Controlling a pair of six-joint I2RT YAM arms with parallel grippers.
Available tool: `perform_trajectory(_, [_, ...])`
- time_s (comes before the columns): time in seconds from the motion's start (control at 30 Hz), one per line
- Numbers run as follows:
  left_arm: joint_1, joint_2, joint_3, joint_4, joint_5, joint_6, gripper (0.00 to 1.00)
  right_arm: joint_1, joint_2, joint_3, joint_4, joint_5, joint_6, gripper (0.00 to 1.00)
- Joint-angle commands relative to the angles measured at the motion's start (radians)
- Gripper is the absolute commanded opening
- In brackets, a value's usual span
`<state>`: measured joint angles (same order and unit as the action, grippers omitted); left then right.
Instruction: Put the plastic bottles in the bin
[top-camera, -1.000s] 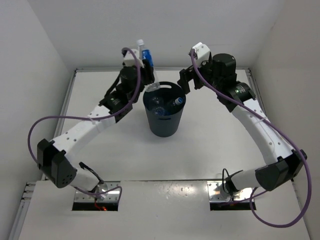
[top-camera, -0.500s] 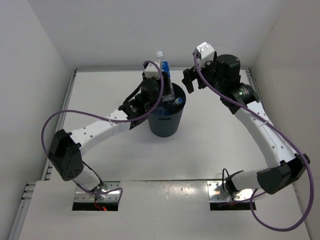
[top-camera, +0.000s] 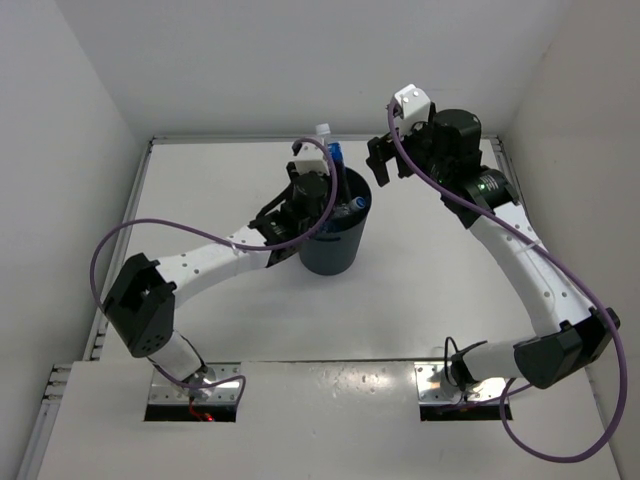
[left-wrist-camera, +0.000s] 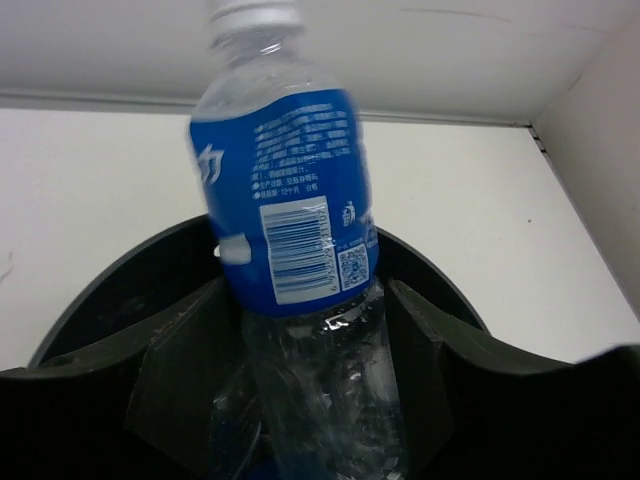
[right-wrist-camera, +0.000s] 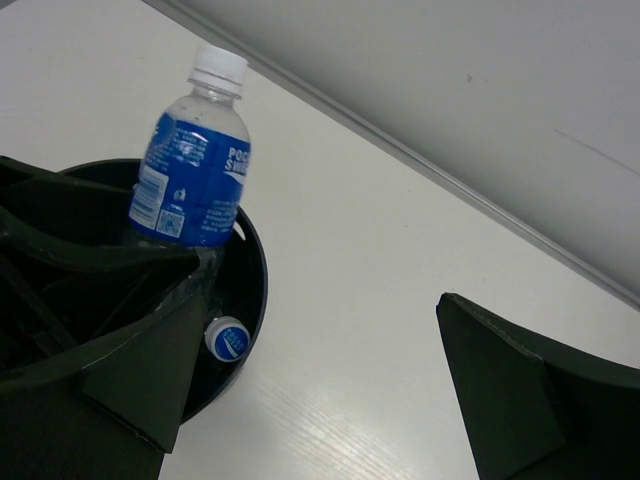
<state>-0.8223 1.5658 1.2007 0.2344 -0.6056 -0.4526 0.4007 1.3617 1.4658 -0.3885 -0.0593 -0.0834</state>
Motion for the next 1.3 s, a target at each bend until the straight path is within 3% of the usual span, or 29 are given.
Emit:
perform_trajectory(0.0, [-0.012,0.01,-0.006,0.022,-0.028,-0.021,0.68,-0.005,-0.03,-0.004,0.04,0.004,-0.009,1.0])
perform_trajectory(0.17, [-0.012,0.01,-0.006,-0.001,-0.068,-0.055,0.85,-0.005,-0.03,-0.004,0.04,0.004,-0.009,1.0])
perform_trajectory(0.33, [-0.012,-0.012,-0.006,-0.023,-0.12,-0.046,0.92,-0.005,-0.03,-0.013,0.04,0.004,-0.009,1.0])
perform_trajectory(0.4, [-0.012,-0.038,0.019,-0.033,-0.138,-0.018,0.99,-0.005,-0.03,-0.013,0.05,0.004,0.001,1.0])
perform_trajectory(0.97, [-0.012,-0.236,0.092,-0.109,-0.143,0.161,0.99,-0.005,-0.001,0.007,0.05,0.029,0.062,1.0])
perform_trajectory(1.13, [0.077,-0.326,0.12,-0.282,-0.045,0.206,0.99,-0.005,0.008,-0.033,0.05,0.26,0.129,1.0])
perform_trajectory(1.27, [0.167,-0.441,0.031,-0.343,-0.045,0.2,0.99,-0.005,0.008,-0.076,0.016,0.363,0.149,1.0])
